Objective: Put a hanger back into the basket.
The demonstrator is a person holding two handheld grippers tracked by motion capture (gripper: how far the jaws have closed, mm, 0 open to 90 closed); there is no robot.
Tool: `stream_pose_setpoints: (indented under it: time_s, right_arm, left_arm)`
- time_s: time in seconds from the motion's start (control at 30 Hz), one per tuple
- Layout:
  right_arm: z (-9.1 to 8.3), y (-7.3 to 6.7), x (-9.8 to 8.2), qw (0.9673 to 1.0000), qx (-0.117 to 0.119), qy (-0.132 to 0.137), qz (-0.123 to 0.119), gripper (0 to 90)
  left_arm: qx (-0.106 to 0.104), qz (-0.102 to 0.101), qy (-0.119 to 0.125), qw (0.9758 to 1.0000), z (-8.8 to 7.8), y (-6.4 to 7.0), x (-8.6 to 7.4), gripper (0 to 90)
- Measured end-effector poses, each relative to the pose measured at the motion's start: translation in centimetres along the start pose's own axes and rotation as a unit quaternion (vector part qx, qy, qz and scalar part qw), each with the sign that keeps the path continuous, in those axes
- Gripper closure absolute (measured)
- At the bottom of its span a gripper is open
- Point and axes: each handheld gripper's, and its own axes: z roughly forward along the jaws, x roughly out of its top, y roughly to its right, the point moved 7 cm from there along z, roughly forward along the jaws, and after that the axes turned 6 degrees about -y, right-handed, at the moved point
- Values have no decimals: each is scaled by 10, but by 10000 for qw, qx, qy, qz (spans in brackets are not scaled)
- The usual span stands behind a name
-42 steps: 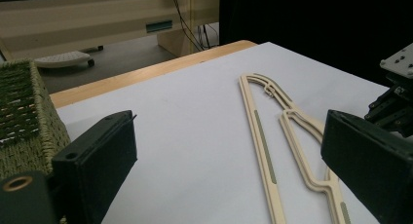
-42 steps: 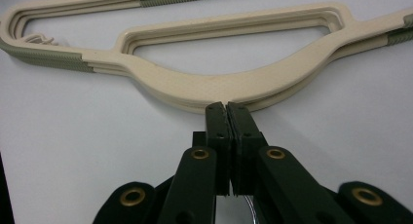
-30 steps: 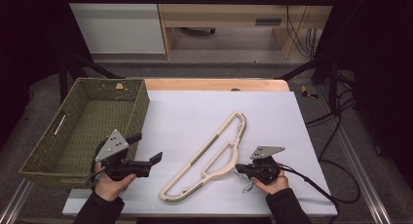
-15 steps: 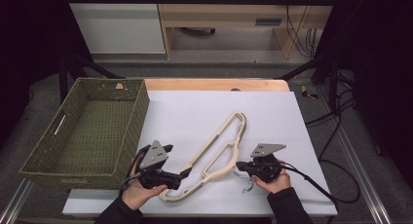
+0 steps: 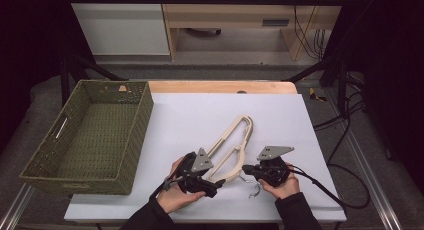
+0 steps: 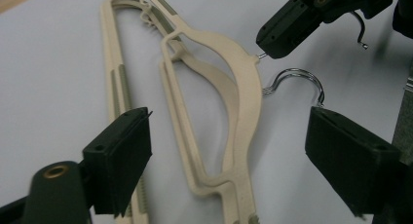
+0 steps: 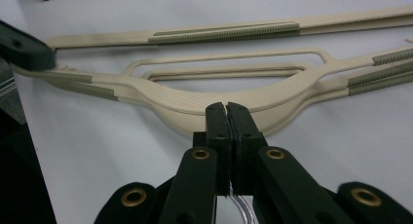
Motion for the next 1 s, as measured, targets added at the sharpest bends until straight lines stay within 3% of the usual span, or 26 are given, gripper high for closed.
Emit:
stream_pose_setpoints:
  time_s: [0.13, 0.4, 0.57, 0.8, 1.0]
  right_arm:
    - [-1, 0, 0, 10000, -3, 13, -7, 891]
    - [-1, 1, 0, 10000, -40, -14, -18, 891]
    - [-1, 1, 0, 10000, -56, -15, -24, 891]
    - [-2, 1, 0, 10000, -39, -21, -48, 891]
    - [-2, 0, 0, 10000, -43, -33, -54, 891]
  left_arm:
    - [-65, 63, -190, 9998, 20, 4, 6, 260]
    - [6, 232, -530, 9983, 46, 8, 7, 387]
    - [8, 212, -640, 9977, 52, 8, 7, 500]
    - [134, 408, -891, 9951, 63, 13, 5, 585]
    - [180, 423, -982, 9941, 67, 18, 7, 717]
